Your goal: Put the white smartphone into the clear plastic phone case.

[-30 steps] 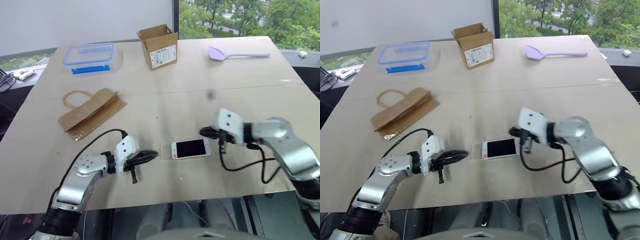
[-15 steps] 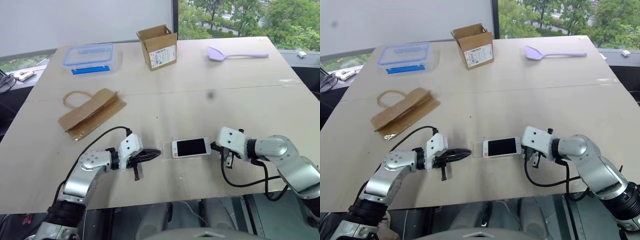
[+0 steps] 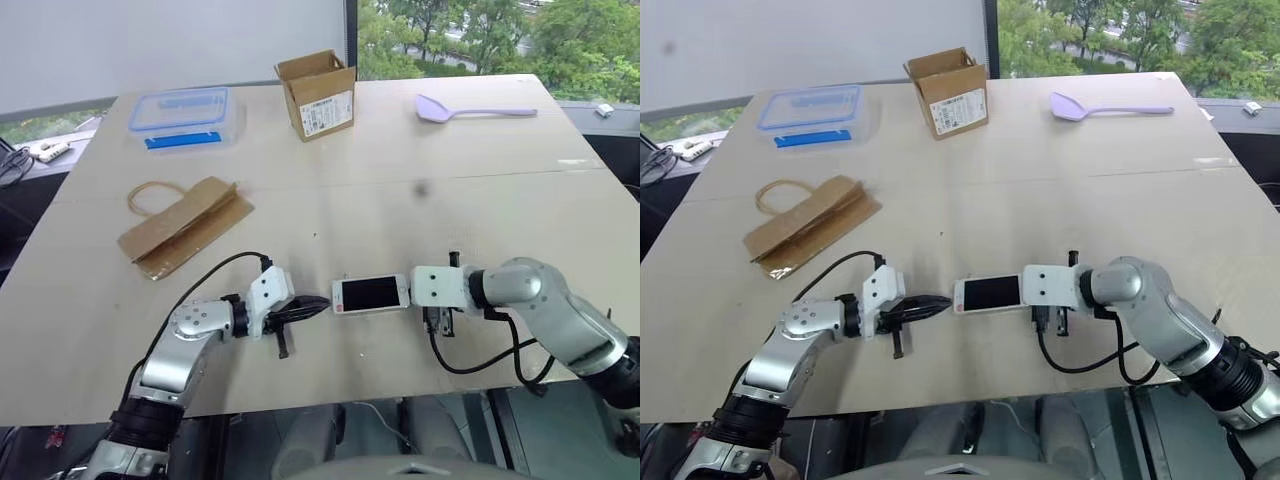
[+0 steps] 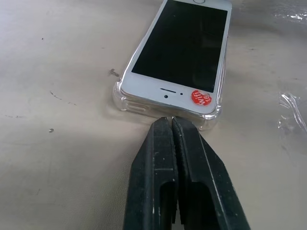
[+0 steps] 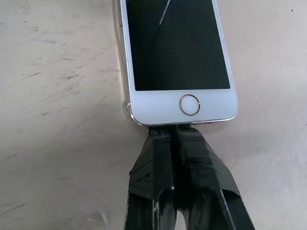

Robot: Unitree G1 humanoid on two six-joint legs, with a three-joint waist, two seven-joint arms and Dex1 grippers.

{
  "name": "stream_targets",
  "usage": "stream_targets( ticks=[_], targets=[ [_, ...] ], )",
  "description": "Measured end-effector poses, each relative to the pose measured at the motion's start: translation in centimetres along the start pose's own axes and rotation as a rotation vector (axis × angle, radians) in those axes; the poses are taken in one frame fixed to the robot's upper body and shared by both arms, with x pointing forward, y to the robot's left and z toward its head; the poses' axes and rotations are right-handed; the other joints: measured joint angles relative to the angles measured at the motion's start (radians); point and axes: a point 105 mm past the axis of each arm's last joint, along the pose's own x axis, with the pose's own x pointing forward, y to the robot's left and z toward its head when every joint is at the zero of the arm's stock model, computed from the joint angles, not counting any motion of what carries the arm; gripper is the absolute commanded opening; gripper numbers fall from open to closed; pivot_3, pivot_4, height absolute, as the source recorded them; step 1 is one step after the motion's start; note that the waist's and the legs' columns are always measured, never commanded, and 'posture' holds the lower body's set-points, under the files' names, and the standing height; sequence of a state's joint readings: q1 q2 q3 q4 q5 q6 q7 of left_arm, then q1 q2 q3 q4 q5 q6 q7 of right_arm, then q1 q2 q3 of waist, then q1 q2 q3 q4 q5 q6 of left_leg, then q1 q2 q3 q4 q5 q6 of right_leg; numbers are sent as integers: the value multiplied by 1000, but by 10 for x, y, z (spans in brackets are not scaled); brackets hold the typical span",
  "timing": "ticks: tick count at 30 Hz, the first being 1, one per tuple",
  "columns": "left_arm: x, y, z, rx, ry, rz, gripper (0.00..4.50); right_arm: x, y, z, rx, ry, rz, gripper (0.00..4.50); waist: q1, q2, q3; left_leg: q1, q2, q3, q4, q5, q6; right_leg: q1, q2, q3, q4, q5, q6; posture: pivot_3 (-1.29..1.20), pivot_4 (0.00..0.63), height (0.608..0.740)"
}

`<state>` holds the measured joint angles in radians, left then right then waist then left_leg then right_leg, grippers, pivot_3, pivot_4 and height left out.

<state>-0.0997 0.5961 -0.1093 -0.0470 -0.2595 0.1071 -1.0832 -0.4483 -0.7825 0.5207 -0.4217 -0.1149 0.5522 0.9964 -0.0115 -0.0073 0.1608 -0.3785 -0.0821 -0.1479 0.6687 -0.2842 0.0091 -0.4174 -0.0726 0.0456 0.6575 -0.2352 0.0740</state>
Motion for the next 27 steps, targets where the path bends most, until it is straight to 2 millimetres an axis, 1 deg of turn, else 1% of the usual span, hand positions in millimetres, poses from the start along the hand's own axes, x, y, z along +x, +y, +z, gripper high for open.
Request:
stream_targets(
  ticks=[4, 7, 11, 14, 18, 22, 24, 27],
  targets=[
    [4, 1, -2, -8, -14, 12, 93, 4, -1, -1, -15, 4, 10, 0, 0, -1, -1, 7, 0, 0, 0, -2, 3, 6, 0, 0, 0, 0, 0, 0, 150, 740],
    [9, 7, -3, -7, -20, 30, 93, 6, -3, -4, -13, 11, 4, 0, 0, -1, -1, 18, 0, -1, 0, -2, 4, 16, 1, 0, 0, -1, 1, 0, 150, 740],
    [18, 19, -1, 18, -22, 53, 93, 5, -7, -11, -9, 7, -10, 0, 3, -1, -1, 21, 0, -2, 1, -2, 4, 21, 1, -2, -1, -2, 4, 0, 150, 740],
    [21, 27, 1, 27, -20, 67, 93, 6, -10, -12, 1, -11, -24, 0, 1, -2, -1, 21, 0, -2, 1, -2, 4, 21, 1, -1, -1, -2, 3, 0, 150, 740],
    [22, 30, 2, 42, -7, 71, 93, 9, -10, -11, 16, -40, -34, 0, 0, -2, -1, 21, 0, -3, 0, -2, 4, 21, 1, -1, -1, -1, 1, 0, 150, 740],
    [20, 32, 1, 32, 3, 77, 93, 12, -11, -13, 4, -36, -51, 0, -2, -3, -3, 22, 0, -2, 0, -2, 4, 22, 1, -1, -1, -2, 3, 0, 150, 740],
    [18, 32, 0, 23, 5, 77, 93, 11, -12, -13, -5, -37, -68, 0, -3, -4, -3, 23, 1, -2, 0, -2, 4, 22, 2, -1, -1, -3, 4, 0, 150, 740],
    [10, 36, 0, -25, 4, 78, 93, 9, -10, -15, 15, -43, -92, 0, -5, -4, -3, 21, 1, -2, 0, -2, 4, 21, 2, -1, -1, -2, 3, 0, 150, 740]
  ],
)
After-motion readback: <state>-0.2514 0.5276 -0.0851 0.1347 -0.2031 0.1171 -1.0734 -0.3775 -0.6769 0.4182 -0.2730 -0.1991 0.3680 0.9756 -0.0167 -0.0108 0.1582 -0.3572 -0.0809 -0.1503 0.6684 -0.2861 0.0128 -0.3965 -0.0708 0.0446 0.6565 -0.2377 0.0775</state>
